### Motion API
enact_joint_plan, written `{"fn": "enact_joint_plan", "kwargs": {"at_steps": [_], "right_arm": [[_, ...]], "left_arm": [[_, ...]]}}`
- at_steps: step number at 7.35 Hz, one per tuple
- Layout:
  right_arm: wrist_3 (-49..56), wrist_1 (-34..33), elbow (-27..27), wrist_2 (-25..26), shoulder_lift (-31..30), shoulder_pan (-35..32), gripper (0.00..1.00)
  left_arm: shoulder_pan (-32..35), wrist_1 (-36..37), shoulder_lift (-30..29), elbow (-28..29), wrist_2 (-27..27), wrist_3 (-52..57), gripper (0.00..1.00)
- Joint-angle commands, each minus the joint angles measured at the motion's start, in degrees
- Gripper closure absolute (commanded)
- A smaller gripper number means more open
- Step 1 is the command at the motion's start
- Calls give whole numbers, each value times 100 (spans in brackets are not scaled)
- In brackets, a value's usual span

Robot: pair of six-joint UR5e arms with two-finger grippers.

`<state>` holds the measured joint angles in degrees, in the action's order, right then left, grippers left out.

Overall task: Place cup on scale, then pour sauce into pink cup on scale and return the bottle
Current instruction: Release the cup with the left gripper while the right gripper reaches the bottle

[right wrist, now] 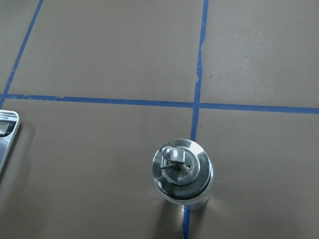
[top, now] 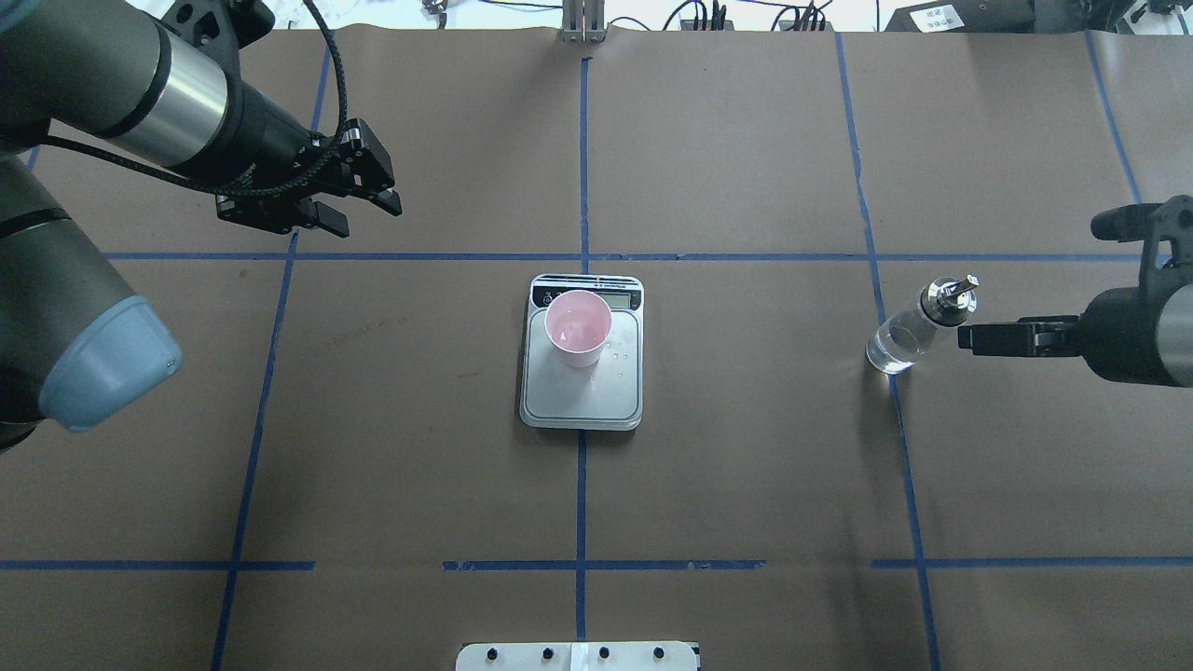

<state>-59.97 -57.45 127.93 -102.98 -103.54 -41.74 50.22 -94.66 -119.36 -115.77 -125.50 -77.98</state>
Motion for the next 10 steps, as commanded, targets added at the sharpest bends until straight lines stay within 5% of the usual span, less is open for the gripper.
{"fn": "enact_joint_plan", "kwargs": {"at_steps": [1, 2, 6, 10], "right_arm": [[-695, -12, 4, 1840, -43, 1248, 0], [-917, -38, -153, 3148, -43, 2082, 0], [-1605, 32, -733, 4652, 105, 2626, 1], [-1676, 58, -1358, 5586, 458, 2627, 1]], "left_arm": [[6, 9, 1, -24, -1, 2, 39], [15, 0, 1, -16, -1, 2, 39], [41, 9, 88, -68, 8, 11, 39], [58, 96, 272, -42, 52, 263, 39]]}}
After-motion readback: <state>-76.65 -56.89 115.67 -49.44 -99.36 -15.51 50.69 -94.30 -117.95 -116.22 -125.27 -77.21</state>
